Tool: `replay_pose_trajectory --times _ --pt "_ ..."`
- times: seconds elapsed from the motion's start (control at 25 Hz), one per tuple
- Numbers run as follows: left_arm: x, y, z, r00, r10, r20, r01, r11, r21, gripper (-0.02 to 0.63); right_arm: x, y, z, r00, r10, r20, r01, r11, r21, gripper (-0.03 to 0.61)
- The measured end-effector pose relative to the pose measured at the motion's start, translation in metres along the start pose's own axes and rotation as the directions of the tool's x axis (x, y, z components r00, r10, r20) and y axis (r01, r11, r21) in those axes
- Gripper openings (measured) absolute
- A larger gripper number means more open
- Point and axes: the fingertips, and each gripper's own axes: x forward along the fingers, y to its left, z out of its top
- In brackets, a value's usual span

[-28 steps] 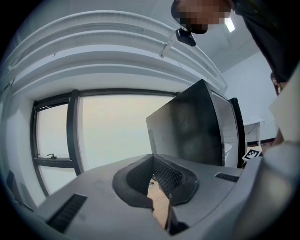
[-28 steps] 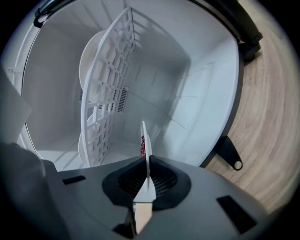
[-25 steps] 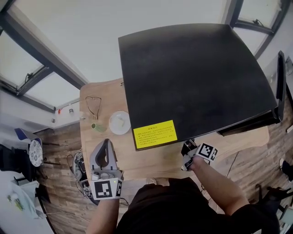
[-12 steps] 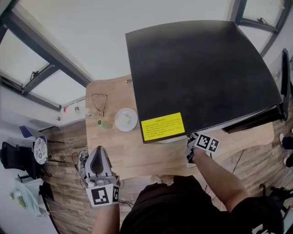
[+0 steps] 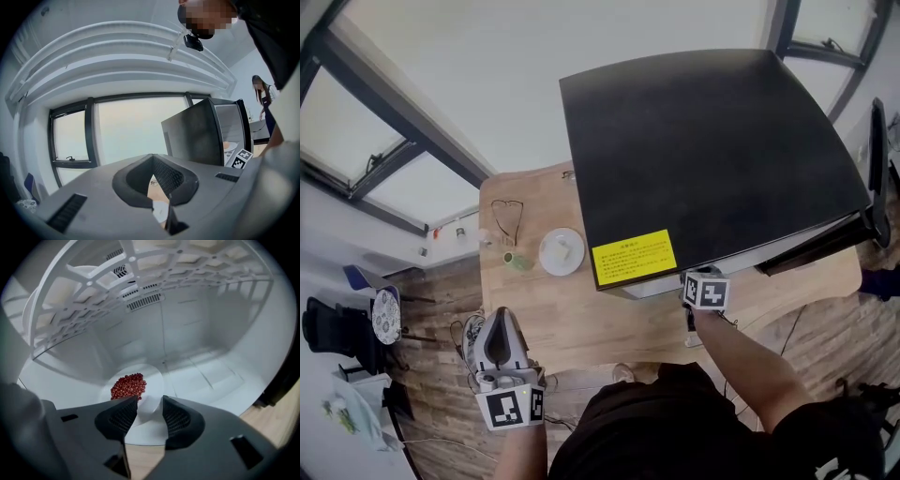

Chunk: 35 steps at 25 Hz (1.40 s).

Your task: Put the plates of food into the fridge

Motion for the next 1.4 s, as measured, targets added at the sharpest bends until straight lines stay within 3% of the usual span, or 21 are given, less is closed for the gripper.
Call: replay_pose_trajectory --times 0.24,0.52,0.76,0.96,1.12,1.4 --pt "0.008 -0.013 0.001 0.999 -0.05 0.02 0.05 0.999 -0.009 0.003 -0.018 -0.005 0.012 0.998 -0.018 0.067 0.02 0.999 -0.032 0.17" --pt "0.019 -0.033 0.003 0.989 -0.134 0.064 0.136 0.991 -0.021 0.003 -0.068 0.0 0.026 0.983 0.041 0.177 -0.032 0.998 -0.054 0.169" --pt "0.023 -0.057 0.004 0.97 -0.22 0.099 0.224 0.974 -0.03 0.003 -0.134 0.026 0.039 0.94 0.159 0.3 -0.106 0.977 -0.187 0.119" --pt "0.018 -0.077 0.005 0.952 -0.281 0.119 0.287 0.957 -0.037 0.003 -0.191 0.046 0.046 0.884 0.249 0.395 -0.143 0.95 -0.279 0.061" --pt "0.013 -0.091 -0.003 0.94 -0.322 0.115 0.33 0.943 -0.049 0.003 -0.22 0.047 0.052 0.853 0.267 0.448 -0.146 0.947 -0.286 0.023" --pt "-0.001 -0.108 -0.001 0.922 -0.365 0.13 0.374 0.926 -0.051 0.003 -0.239 0.035 0.048 0.844 0.21 0.493 -0.084 0.96 -0.266 0.021"
